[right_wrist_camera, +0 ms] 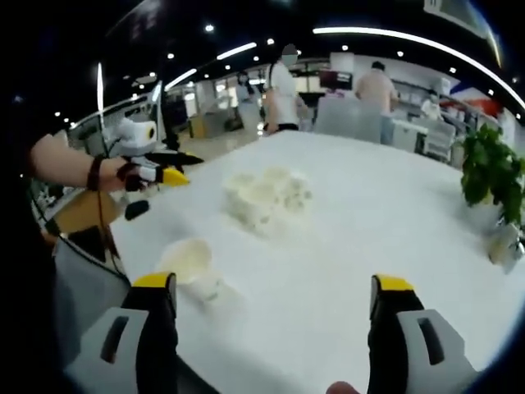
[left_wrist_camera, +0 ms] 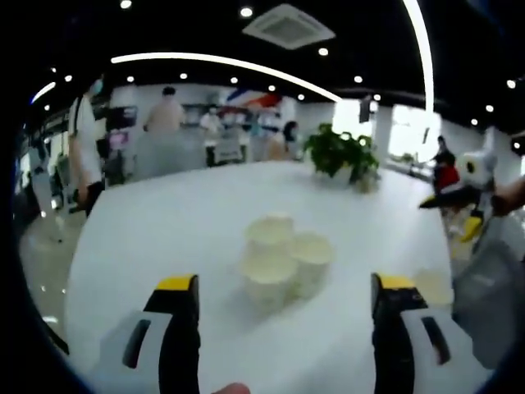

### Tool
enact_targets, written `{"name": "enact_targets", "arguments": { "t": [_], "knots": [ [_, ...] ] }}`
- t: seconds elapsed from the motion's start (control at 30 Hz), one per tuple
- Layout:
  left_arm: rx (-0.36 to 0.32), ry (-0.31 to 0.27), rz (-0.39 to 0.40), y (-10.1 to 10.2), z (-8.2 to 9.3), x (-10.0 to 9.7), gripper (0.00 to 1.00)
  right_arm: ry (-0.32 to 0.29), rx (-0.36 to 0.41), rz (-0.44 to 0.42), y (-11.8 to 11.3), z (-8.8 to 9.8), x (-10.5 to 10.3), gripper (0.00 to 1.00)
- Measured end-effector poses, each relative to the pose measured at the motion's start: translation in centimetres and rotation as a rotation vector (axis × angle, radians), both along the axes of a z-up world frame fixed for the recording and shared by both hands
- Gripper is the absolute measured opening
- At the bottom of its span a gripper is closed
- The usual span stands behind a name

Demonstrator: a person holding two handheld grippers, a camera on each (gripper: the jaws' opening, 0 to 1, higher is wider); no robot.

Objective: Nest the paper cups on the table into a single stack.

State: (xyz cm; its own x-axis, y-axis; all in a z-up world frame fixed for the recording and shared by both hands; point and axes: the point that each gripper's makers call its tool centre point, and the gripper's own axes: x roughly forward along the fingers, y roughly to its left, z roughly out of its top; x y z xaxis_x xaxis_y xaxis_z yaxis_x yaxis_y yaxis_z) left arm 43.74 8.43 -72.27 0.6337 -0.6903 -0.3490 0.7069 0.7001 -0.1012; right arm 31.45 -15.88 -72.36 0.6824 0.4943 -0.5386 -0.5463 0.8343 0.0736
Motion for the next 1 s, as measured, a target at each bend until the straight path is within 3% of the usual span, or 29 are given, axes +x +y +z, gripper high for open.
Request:
{"name": "enact_targets", "arguments": {
  "t": [0.33, 1.0],
  "knots": [
    [0.037, -0.02, -0.018, -0.3, -1.3, 1.1, 0.84, 0.02, -0.026, 0.005, 0.1, -0.1, -0.9, 0.96],
    [-0.004, -0.019, -0.016, -1.1, -3.2, 3.3, 0.8, 0.028, -0.101, 0.056, 0.7, 0.4, -1.8, 0.95]
  ]
}}
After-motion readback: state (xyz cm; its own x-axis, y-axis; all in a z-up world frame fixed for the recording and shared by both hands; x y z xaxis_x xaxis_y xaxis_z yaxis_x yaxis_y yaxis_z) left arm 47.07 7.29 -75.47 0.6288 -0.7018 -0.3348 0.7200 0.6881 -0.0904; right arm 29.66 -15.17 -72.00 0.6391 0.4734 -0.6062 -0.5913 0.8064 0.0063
